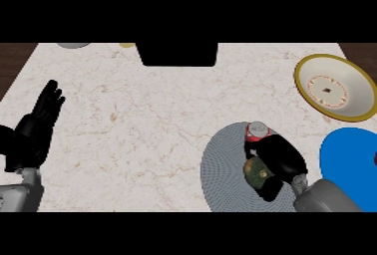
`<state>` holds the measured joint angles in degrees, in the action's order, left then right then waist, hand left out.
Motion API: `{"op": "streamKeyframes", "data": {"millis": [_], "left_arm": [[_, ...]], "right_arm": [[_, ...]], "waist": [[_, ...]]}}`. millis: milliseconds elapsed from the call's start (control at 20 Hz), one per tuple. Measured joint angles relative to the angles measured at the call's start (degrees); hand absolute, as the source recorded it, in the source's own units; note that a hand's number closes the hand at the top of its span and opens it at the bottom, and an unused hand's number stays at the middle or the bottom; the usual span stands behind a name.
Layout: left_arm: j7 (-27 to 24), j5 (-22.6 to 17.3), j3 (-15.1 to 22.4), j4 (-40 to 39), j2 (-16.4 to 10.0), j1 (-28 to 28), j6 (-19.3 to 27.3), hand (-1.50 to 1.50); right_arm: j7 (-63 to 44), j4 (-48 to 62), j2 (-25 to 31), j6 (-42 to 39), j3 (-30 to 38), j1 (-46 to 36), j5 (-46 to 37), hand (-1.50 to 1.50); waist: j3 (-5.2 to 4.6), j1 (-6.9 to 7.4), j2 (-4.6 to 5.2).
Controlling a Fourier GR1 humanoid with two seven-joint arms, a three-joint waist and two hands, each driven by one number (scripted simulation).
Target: Pick the squash from the placemat and place it in the bowl
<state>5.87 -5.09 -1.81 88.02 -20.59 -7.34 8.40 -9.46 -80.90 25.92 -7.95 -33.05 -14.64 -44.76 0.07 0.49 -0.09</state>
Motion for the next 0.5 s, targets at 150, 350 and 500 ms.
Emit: {"op": "streamKeyframes", "data": {"millis": [150,350,500], "left_arm": [[0.68,0.13,-0.30,0.66,-0.11,0.28,0.20,0.00],[0.18,0.17,-0.71,-0.14,0.14,0.36,-0.02,0.00],[0.18,-0.02,-1.56,-0.30,-0.32,0.75,-0.18,0.00]], "right_arm": [[11.34,-1.32,7.92,2.24,3.33,1.07,1.73,1.50],[19.09,-4.87,13.90,5.27,10.91,1.03,5.69,1.50],[20.93,-8.84,15.96,7.41,17.91,1.29,10.51,1.50]], "waist": [[0.01,-0.54,-0.02],[-0.02,-1.12,-0.07],[-0.05,-1.78,-0.27]]}}
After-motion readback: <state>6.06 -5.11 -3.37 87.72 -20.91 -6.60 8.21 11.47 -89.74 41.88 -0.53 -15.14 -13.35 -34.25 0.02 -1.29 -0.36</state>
